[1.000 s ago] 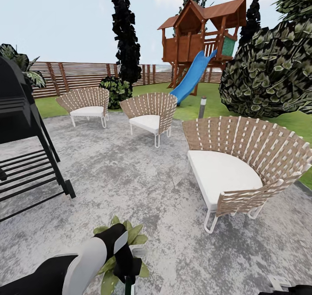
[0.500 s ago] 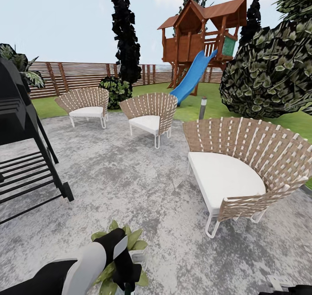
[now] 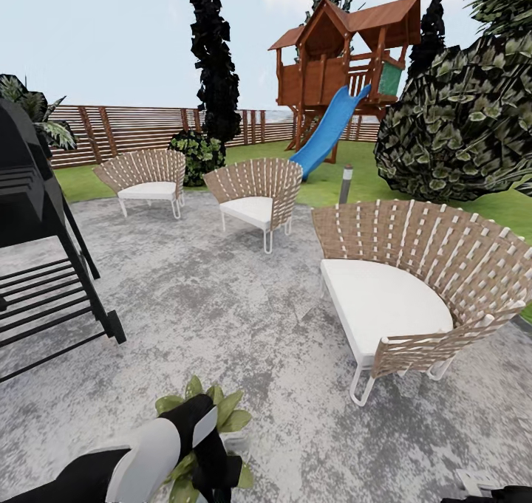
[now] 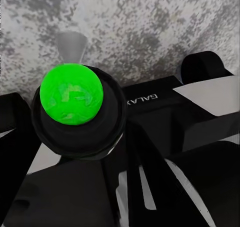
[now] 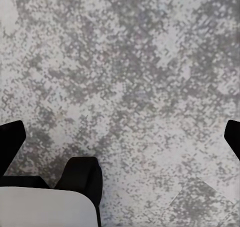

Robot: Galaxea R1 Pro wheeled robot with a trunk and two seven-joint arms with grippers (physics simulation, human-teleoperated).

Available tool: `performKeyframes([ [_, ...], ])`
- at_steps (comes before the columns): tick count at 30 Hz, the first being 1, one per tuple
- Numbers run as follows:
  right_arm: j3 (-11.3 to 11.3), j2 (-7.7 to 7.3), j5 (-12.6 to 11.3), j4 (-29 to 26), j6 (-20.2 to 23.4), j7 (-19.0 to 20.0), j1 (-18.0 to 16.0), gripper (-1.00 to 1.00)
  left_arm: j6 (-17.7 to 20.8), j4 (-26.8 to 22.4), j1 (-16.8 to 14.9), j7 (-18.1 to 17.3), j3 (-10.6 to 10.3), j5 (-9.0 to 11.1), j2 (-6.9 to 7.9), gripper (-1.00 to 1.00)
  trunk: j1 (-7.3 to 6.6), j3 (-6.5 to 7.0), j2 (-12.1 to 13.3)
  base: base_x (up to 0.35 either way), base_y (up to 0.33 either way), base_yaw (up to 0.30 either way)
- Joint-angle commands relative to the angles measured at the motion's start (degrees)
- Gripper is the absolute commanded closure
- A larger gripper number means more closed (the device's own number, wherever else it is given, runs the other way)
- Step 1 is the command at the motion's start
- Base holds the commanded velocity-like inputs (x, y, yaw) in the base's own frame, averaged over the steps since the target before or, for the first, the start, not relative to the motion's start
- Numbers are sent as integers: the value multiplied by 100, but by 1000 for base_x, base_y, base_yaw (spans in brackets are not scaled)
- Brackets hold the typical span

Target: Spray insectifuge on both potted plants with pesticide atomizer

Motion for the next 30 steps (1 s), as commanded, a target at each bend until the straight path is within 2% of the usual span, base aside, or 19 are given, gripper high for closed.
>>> performKeyframes([
  [1,-23,1,33,-7,12,39,-9,-100,25,-14,-15,-24,46,-60,-1,100,-1,-5,-3,0,0,0],
  [8,-23,5,35,-7,12,41,-9,-100,32,-27,-80,-24,48,-61,-1,100,-1,-5,-3,0,0,0],
  [11,-23,1,38,-7,12,39,-8,-100,34,-24,-294,-24,48,-60,-1,100,-1,-5,-3,0,0,0],
  [30,-18,7,39,-7,12,42,-8,-100,43,-19,-1019,-24,48,-55,-1,100,-1,-5,-3,0,0,0],
])
